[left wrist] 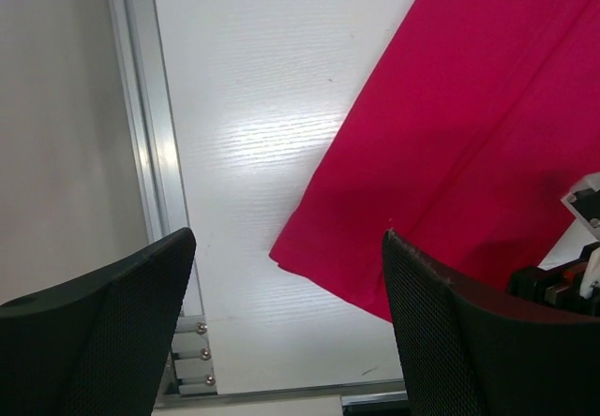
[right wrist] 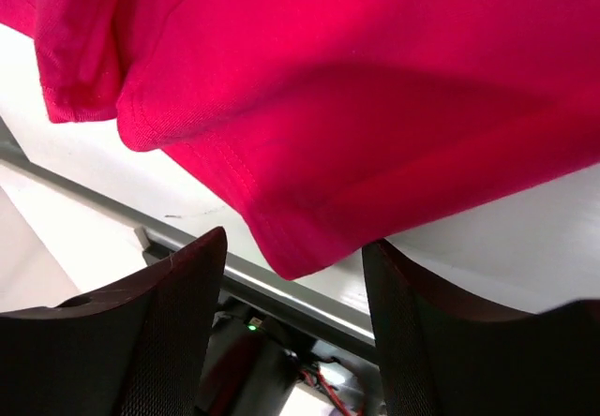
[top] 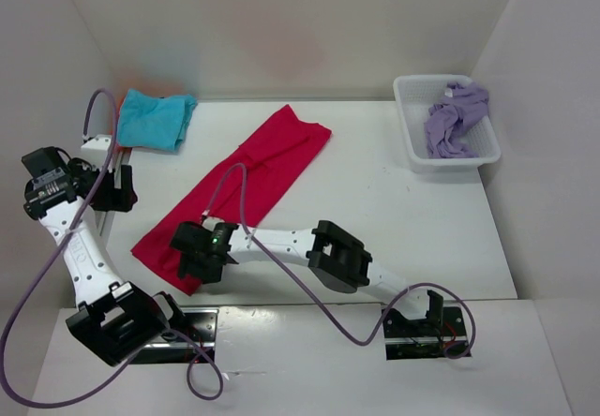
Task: Fold and stack the t-shirts
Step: Rotate the tshirt 90 degrees
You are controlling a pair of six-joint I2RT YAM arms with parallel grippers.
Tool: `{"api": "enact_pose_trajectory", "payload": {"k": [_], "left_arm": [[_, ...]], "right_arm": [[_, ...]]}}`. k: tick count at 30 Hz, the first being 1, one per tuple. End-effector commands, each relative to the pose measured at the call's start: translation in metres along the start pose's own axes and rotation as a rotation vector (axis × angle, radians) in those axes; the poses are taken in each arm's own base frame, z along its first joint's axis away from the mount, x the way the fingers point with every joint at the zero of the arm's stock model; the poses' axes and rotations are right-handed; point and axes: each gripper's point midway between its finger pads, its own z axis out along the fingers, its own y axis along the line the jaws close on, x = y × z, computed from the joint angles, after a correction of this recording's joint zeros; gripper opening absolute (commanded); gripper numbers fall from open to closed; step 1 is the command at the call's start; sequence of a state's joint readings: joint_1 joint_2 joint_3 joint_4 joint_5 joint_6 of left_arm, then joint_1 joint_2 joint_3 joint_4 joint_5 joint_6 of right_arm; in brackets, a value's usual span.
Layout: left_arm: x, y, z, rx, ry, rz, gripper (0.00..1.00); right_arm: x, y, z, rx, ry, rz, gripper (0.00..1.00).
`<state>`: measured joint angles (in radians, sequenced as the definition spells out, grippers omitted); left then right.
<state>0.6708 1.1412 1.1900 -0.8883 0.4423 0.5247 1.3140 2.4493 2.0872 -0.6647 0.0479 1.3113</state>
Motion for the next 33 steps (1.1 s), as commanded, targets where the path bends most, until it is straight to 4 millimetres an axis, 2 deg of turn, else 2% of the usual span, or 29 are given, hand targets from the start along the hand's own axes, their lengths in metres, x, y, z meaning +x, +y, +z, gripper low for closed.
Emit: {"api": "enact_pose_trajectory", "payload": {"k": [1,3,5,6,8,9,10,11,12,13,14,16,17,18,19,20,21,22,23,25,26,30,31,32,33], "left_arm": [[-0.017,0.004,-0.008,0.013,-0.058,0.071,0.87],[-0.016,0.007,-0.009,0.005,-0.057,0.078,0.88],[-0.017,0.006,-0.009,0.011,-0.063,0.100,0.88],[-0.014,0.006,-0.007,0.016,-0.057,0.095,0.88],[-0.014,0.006,-0.007,0.016,-0.057,0.114,0.88],[-0.014,0.006,-0.007,0.016,-0.057,0.114,0.88],[-0.014,0.007,-0.007,0.015,-0.057,0.126,0.88],[-0.014,0.007,-0.007,0.015,-0.057,0.136,0.88],[-0.014,0.007,-0.007,0.015,-0.057,0.137,0.88],[-0.014,0.008,-0.007,0.015,-0.057,0.149,0.88],[-0.009,0.006,-0.005,0.027,-0.042,0.160,0.88],[-0.006,0.000,-0.006,0.057,-0.036,0.184,0.88],[-0.004,-0.001,-0.003,0.078,-0.033,0.209,0.88],[-0.002,-0.004,-0.002,0.100,-0.026,0.221,0.88],[0.007,-0.009,-0.001,0.131,0.005,0.224,0.88],[0.013,-0.013,0.005,0.170,0.033,0.235,0.88],[0.016,-0.021,0.009,0.213,0.052,0.267,0.88],[0.022,-0.025,0.009,0.243,0.079,0.260,0.88],[0.028,-0.029,0.014,0.280,0.108,0.256,0.88],[0.033,-0.033,0.014,0.326,0.133,0.256,0.87],[0.032,-0.033,0.014,0.332,0.136,0.263,0.87],[0.024,-0.042,0.013,0.383,0.112,0.313,0.87],[0.018,-0.049,0.015,0.402,0.102,0.358,0.87],[0.017,-0.052,0.013,0.401,0.104,0.383,0.87],[0.014,-0.056,0.016,0.406,0.106,0.410,0.87]], "right_arm": [[0.014,-0.035,0.017,0.137,0.035,0.043,0.65],[0.020,-0.042,0.019,0.157,0.058,0.063,0.65],[0.024,-0.040,0.024,0.135,0.076,0.076,0.53],[0.026,-0.048,0.029,0.156,0.079,0.085,0.41],[0.029,-0.047,0.028,0.153,0.100,0.087,0.27],[0.026,-0.059,0.033,0.183,0.100,0.105,0.19],[0.026,-0.058,0.030,0.176,0.098,0.116,0.05],[0.023,-0.073,0.031,0.204,0.098,0.125,0.00],[0.021,-0.066,0.020,0.175,0.092,0.138,0.00],[0.012,-0.061,0.017,0.141,0.067,0.159,0.00],[0.012,-0.062,0.012,0.132,0.065,0.170,0.00],[-0.001,-0.075,-0.002,0.130,0.033,0.200,0.00],[-0.003,-0.099,-0.003,0.179,0.026,0.209,0.00],[-0.002,-0.103,-0.008,0.175,0.024,0.219,0.00],[-0.010,-0.099,-0.022,0.144,0.013,0.232,0.00],[-0.004,-0.120,-0.021,0.159,0.015,0.231,0.00],[-0.006,-0.125,-0.027,0.147,0.025,0.244,0.00],[-0.007,-0.120,-0.042,0.111,0.019,0.244,0.00],[-0.006,-0.141,-0.043,0.143,0.019,0.253,0.00],[-0.005,-0.155,-0.051,0.156,0.027,0.255,0.00],[0.000,-0.171,-0.059,0.184,0.033,0.241,0.00],[0.005,-0.210,-0.083,0.227,0.034,0.251,0.00],[0.008,-0.231,-0.088,0.267,0.039,0.250,0.00],[0.005,-0.230,-0.101,0.243,0.031,0.249,0.00],[0.008,-0.238,-0.108,0.259,0.035,0.250,0.00]]}}
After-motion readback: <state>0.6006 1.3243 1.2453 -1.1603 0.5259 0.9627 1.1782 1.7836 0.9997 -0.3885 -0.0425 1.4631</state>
